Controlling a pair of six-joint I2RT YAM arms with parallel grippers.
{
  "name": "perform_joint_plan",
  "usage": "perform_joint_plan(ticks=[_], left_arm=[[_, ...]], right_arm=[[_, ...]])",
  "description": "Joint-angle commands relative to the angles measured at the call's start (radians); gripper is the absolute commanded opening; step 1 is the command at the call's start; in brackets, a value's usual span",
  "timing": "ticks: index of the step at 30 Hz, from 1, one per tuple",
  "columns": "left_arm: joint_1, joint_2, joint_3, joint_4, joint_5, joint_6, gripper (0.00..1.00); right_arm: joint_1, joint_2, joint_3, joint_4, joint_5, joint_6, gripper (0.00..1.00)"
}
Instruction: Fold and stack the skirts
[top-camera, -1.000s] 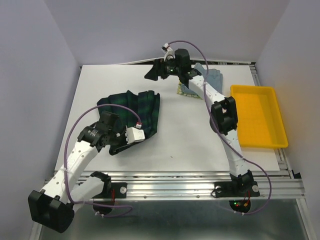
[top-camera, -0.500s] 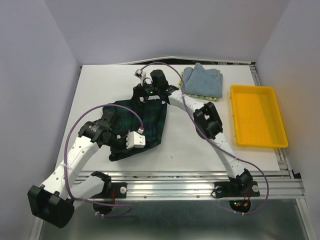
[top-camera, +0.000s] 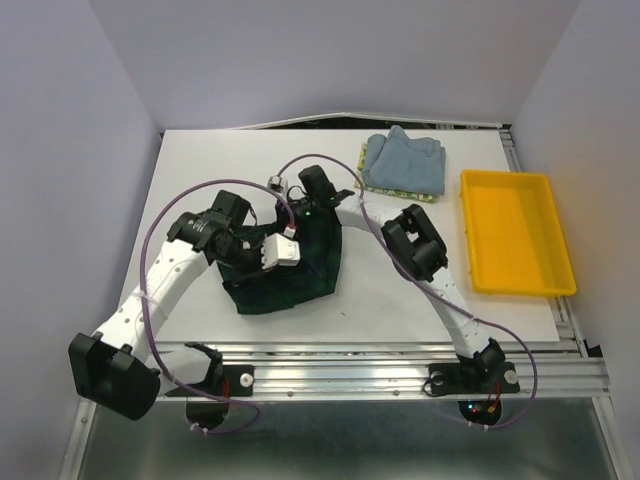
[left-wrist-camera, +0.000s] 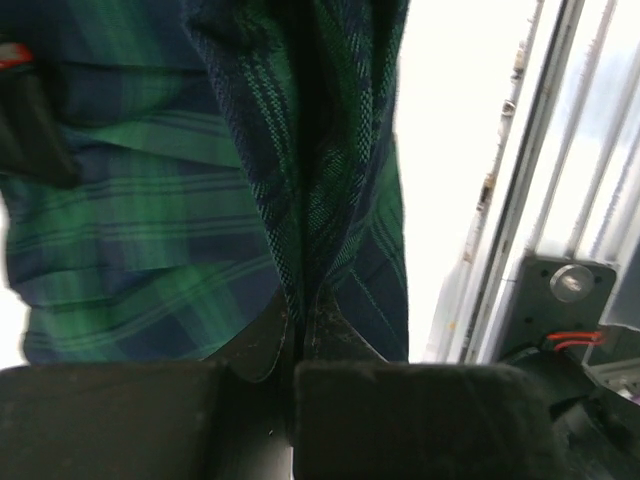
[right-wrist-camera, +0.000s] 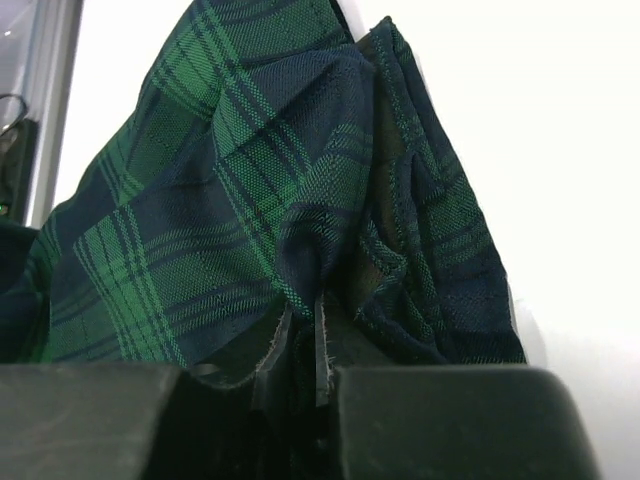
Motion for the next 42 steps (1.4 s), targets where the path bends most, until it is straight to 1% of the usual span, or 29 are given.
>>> perform_joint_plan(ticks=[1, 4, 5, 10, 13, 15, 16, 17, 19, 20, 23, 24, 25, 26, 28, 30, 31, 32, 33, 34, 35, 37, 42], left_arm=[[0.015, 0.057, 0.107, 0.044, -0.002, 0.016, 0.00], [0.055, 0.117, 0.141, 0.068, -0.011, 0.042, 0.00], [0.055, 0.129, 0.144, 0.068, -0.011, 0.048, 0.00], [0.127, 0.232, 0.163, 0.149, -0.045, 0.096, 0.00], [0.147, 0.284, 0.164, 0.192, -0.049, 0.108, 0.00], [0.149, 0.300, 0.161, 0.202, -0.043, 0.117, 0.00], [0.149, 0.306, 0.158, 0.202, -0.037, 0.120, 0.00], [0.149, 0.306, 0.155, 0.200, -0.029, 0.125, 0.00], [0.144, 0.289, 0.146, 0.179, 0.000, 0.147, 0.00], [0.141, 0.283, 0.140, 0.162, 0.013, 0.156, 0.00], [0.124, 0.235, 0.095, 0.142, 0.020, 0.193, 0.00], [0.120, 0.206, 0.081, 0.137, 0.018, 0.199, 0.00], [0.115, 0.191, 0.053, 0.137, 0.012, 0.206, 0.00], [0.104, 0.180, 0.040, 0.137, 0.009, 0.211, 0.00], [0.095, 0.153, 0.012, 0.137, -0.005, 0.214, 0.00], [0.089, 0.142, 0.005, 0.140, -0.014, 0.211, 0.00], [0.087, 0.140, 0.006, 0.143, -0.017, 0.208, 0.00], [0.086, 0.142, 0.012, 0.145, -0.017, 0.208, 0.00], [0.086, 0.145, 0.017, 0.143, -0.019, 0.208, 0.00], [0.083, 0.157, 0.034, 0.140, -0.020, 0.208, 0.00], [0.081, 0.163, 0.043, 0.133, -0.020, 0.209, 0.00], [0.080, 0.186, 0.080, 0.131, -0.020, 0.208, 0.00], [0.078, 0.240, 0.146, 0.133, -0.016, 0.196, 0.00]], right_arm=[[0.018, -0.090, -0.068, -0.053, -0.089, -0.015, 0.09], [0.028, -0.140, -0.139, -0.033, -0.107, -0.011, 0.06], [0.037, -0.152, -0.154, -0.033, -0.115, -0.012, 0.06], [0.056, -0.222, -0.287, 0.000, -0.135, -0.003, 0.06], [0.056, -0.255, -0.329, 0.016, -0.135, -0.001, 0.06], [0.056, -0.261, -0.320, 0.017, -0.123, 0.003, 0.08], [0.056, -0.261, -0.306, 0.015, -0.100, 0.009, 0.10], [0.056, -0.258, -0.270, 0.015, -0.086, 0.020, 0.19], [0.032, -0.233, -0.211, 0.015, -0.042, 0.069, 0.22], [0.022, -0.223, -0.147, 0.015, -0.014, 0.099, 0.31], [-0.031, -0.181, -0.046, 0.007, 0.032, 0.149, 0.40], [-0.057, -0.176, 0.006, 0.006, 0.043, 0.161, 0.44], [-0.071, -0.169, 0.029, 0.006, 0.054, 0.188, 0.50], [-0.082, -0.167, 0.048, 0.004, 0.057, 0.199, 0.54], [-0.105, -0.167, 0.073, 0.000, 0.069, 0.203, 0.54], [-0.117, -0.169, 0.068, -0.022, 0.077, 0.148, 0.48], [-0.117, -0.166, 0.060, -0.060, 0.074, 0.123, 0.43], [-0.117, -0.160, 0.065, -0.091, 0.063, 0.079, 0.28], [-0.117, -0.131, 0.077, -0.124, 0.042, 0.059, 0.20], [-0.117, -0.108, 0.123, -0.216, 0.014, 0.034, 0.09], [-0.117, -0.062, 0.145, -0.261, 0.011, 0.017, 0.06], [-0.117, -0.035, 0.157, -0.331, 0.002, -0.014, 0.05], [-0.087, -0.051, 0.035, -0.316, -0.024, -0.051, 0.04]])
